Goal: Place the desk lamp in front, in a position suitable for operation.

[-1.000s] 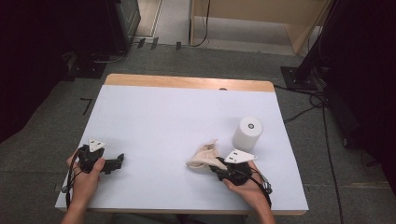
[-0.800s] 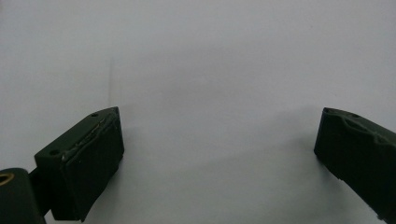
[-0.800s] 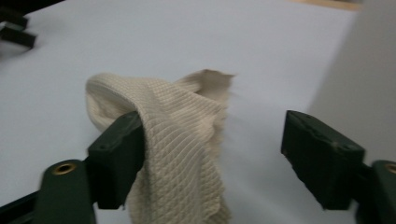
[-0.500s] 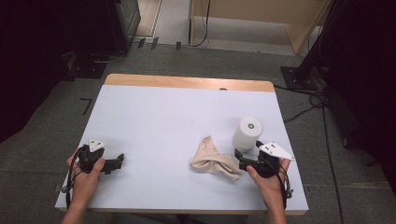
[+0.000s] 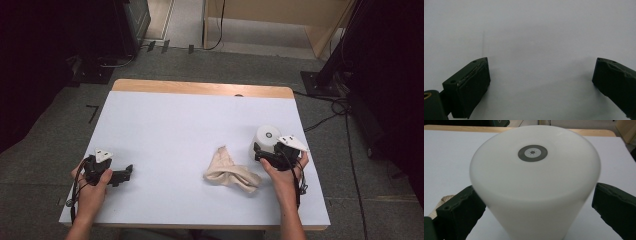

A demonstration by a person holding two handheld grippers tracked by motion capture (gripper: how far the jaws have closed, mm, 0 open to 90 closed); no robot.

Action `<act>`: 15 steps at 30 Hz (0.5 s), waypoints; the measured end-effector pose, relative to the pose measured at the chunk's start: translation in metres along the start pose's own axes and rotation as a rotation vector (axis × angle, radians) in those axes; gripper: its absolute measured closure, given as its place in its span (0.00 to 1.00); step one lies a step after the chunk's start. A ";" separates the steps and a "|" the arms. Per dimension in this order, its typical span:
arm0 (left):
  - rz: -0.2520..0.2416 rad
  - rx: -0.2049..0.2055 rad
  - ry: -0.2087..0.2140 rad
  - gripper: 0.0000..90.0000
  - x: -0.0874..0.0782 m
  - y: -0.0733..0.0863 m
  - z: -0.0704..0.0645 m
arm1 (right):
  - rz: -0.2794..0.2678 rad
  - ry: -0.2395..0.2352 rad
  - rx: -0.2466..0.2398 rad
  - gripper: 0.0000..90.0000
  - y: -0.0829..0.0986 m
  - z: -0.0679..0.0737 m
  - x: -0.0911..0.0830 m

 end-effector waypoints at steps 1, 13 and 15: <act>0.000 0.000 0.000 0.01 0.000 0.000 0.000 | 0.003 0.000 0.000 0.00 0.000 0.000 0.003; 0.000 0.000 0.000 0.01 0.000 0.000 0.000 | -0.017 0.066 -0.017 0.09 -0.004 0.004 0.015; 0.000 0.000 0.000 0.01 0.000 0.000 0.000 | -0.015 0.073 -0.003 0.09 -0.005 0.006 0.015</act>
Point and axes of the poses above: each handheld gripper's, and its own axes: x roughly forward along the jaws, y roughly out of its underside, z roughly to its left, the point moved 8 cm from there along x, roughly forward along the jaws, and after that the axes turned 2 degrees about y, right-handed, at the moved point
